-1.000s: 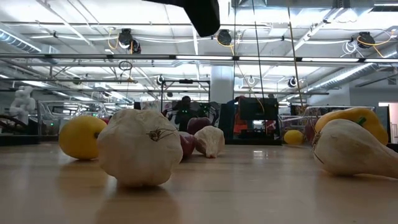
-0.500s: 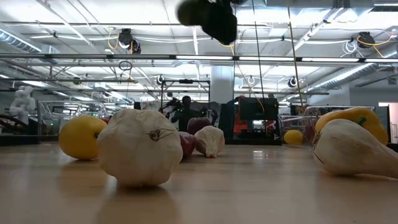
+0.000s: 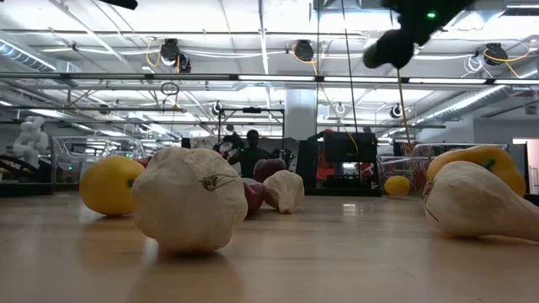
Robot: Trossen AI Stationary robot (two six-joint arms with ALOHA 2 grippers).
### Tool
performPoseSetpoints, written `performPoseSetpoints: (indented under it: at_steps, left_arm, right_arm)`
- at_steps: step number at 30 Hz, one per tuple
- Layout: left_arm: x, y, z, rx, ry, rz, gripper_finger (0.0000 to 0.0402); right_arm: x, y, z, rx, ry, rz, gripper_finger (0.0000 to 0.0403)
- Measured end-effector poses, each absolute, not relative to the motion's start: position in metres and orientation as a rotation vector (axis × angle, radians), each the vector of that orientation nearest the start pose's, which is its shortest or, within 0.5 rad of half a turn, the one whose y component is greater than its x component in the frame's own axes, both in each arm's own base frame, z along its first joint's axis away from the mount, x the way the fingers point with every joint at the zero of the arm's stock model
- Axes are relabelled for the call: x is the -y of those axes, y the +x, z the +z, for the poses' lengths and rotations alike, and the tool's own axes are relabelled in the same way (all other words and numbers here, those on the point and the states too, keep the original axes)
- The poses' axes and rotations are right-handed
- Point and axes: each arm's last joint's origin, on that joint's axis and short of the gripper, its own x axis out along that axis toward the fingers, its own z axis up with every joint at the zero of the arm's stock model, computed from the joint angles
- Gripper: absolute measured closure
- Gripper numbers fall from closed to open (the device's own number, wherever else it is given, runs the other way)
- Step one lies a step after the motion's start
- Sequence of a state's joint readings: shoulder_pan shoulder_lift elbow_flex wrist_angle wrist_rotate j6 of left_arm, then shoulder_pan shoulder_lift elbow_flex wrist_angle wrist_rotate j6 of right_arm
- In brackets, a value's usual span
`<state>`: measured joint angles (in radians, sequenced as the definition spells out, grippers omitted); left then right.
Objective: Sort produce into baskets
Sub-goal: Put the lime into the right transparent bin
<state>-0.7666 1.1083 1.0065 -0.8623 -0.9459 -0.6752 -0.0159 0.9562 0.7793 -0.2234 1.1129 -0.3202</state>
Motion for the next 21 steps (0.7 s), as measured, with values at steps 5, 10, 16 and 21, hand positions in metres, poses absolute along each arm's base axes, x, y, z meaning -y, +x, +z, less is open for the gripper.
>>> performPoseSetpoints:
  at_steps: [5, 10, 16, 21]
  left_arm:
    - [0.126, 0.164, 0.3, -0.545, 0.097, 0.361, 0.0068]
    - [0.129, 0.168, 0.296, -0.556, 0.112, 0.364, 0.0068]
    - [0.131, 0.17, 0.294, -0.562, 0.12, 0.365, 0.0068]
    - [0.131, 0.17, 0.294, -0.56, 0.117, 0.366, 0.0068]
  right_arm:
    - [0.041, 0.164, 0.281, -0.456, -0.332, -1.044, 0.0207]
    - [0.06, 0.155, 0.251, -0.515, -0.264, -1.171, 0.0207]
    - [0.078, 0.154, 0.235, -0.581, -0.216, -1.276, 0.0206]
    - [0.101, 0.151, 0.227, -0.633, -0.184, -1.404, 0.0206]
